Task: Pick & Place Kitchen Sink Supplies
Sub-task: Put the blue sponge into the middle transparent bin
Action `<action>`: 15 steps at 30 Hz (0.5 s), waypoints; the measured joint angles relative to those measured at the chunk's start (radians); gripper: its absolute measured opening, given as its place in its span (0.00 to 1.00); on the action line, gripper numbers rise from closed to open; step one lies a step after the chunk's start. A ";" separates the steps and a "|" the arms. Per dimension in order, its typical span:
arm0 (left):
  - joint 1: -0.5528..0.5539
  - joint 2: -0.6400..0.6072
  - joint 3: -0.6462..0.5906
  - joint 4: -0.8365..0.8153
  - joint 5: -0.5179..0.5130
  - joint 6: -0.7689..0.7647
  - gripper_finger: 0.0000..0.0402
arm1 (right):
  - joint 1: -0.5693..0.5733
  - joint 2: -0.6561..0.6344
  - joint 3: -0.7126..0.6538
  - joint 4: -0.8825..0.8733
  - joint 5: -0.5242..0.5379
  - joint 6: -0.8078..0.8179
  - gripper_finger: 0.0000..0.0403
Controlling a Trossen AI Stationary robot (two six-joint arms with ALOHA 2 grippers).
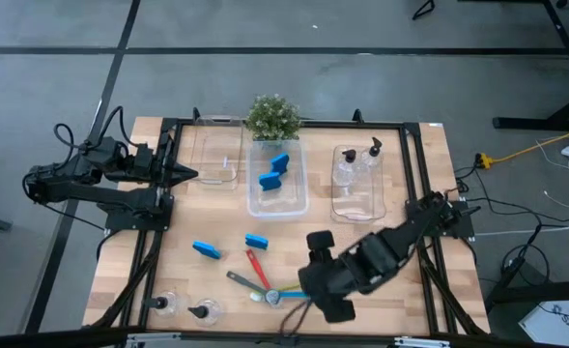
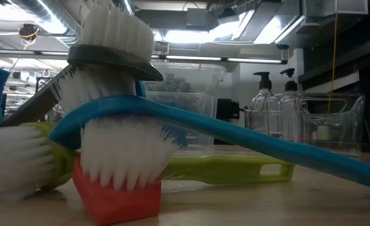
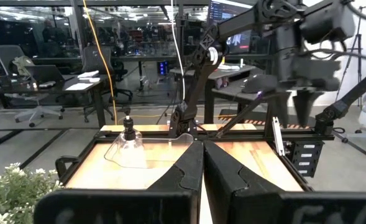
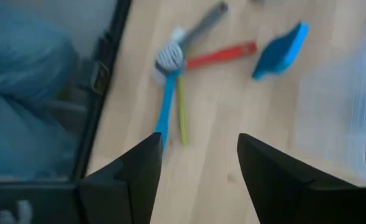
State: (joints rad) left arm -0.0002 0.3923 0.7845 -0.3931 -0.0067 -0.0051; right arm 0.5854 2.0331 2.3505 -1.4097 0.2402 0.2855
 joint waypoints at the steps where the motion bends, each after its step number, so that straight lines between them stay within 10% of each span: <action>1: 0.000 0.000 0.000 0.000 0.000 0.000 0.01 | 0.011 0.000 0.000 0.018 0.021 0.001 0.52; 15: 0.000 0.000 0.000 0.000 0.000 0.000 0.02 | 0.022 0.183 0.000 0.196 0.385 0.003 0.52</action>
State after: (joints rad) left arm -0.0006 0.3921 0.7848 -0.3930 -0.0067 -0.0051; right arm 0.6075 2.2157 2.3505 -1.2132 0.6256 0.2882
